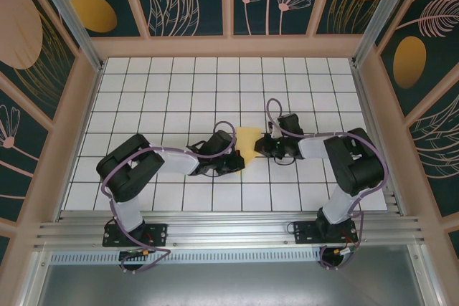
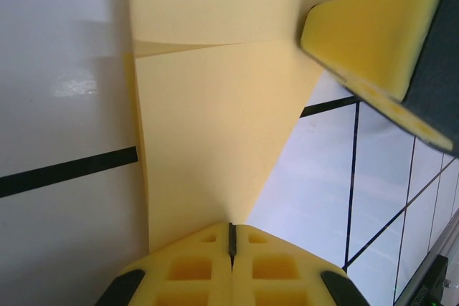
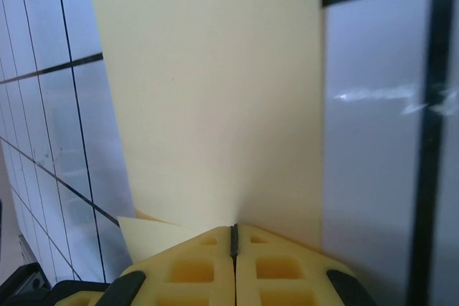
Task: Fold a paper plane with a square sheet of paper (pick it up from the middle)
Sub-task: Third fold the triangle at the center of the table.
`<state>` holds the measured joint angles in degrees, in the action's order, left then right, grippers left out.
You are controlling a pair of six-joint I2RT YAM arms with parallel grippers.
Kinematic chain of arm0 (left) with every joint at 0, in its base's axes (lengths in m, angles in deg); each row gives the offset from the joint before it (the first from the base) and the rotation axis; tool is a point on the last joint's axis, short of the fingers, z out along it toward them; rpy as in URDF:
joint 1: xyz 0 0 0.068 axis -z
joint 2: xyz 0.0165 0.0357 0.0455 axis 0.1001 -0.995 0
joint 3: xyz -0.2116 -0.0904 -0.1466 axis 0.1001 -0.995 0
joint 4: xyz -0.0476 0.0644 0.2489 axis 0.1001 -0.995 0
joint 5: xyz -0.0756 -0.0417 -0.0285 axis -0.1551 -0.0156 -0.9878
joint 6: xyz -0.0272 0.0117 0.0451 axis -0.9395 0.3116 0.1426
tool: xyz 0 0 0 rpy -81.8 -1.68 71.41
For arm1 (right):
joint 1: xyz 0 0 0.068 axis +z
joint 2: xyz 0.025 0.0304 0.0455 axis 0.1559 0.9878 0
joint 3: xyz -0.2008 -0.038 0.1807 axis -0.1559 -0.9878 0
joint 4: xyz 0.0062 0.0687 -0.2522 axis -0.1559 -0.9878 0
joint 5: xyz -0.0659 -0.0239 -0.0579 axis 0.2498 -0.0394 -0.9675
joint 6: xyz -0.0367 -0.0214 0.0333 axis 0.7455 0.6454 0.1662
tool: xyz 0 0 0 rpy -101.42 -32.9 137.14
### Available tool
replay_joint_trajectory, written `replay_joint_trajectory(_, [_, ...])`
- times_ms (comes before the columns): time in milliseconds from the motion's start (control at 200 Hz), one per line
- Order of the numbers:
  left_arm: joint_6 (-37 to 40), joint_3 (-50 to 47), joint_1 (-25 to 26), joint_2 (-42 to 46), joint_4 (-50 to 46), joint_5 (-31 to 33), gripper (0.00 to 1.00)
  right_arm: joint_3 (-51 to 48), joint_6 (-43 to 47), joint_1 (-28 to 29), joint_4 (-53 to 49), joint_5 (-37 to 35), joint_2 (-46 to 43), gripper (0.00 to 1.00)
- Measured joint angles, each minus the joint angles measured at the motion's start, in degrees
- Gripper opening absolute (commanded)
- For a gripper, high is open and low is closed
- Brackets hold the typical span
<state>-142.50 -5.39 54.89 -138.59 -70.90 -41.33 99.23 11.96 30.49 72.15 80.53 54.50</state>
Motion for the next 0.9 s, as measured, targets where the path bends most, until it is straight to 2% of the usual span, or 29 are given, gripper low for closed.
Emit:
replay_joint_trajectory(280, [1.3,0.5,0.0,0.0,-0.8,0.0,0.02,0.0,3.1,-6.1,1.2,0.2,-0.1,0.12])
replay_joint_trajectory(480, [2.4,2.1,0.0,0.0,-3.5,-0.1,0.10,-0.4,4.7,-7.6,1.1,-0.3,-4.7,0.16])
replay_joint_trajectory(716, [3.6,5.4,0.0,2.2,-8.4,0.7,0.22,-4.5,3.8,-7.5,1.1,0.0,-10.6,0.33])
replay_joint_trajectory(896, [3.8,7.7,-0.4,5.2,-9.4,4.4,0.19,-7.6,2.1,-7.2,1.1,1.3,-12.6,0.39])
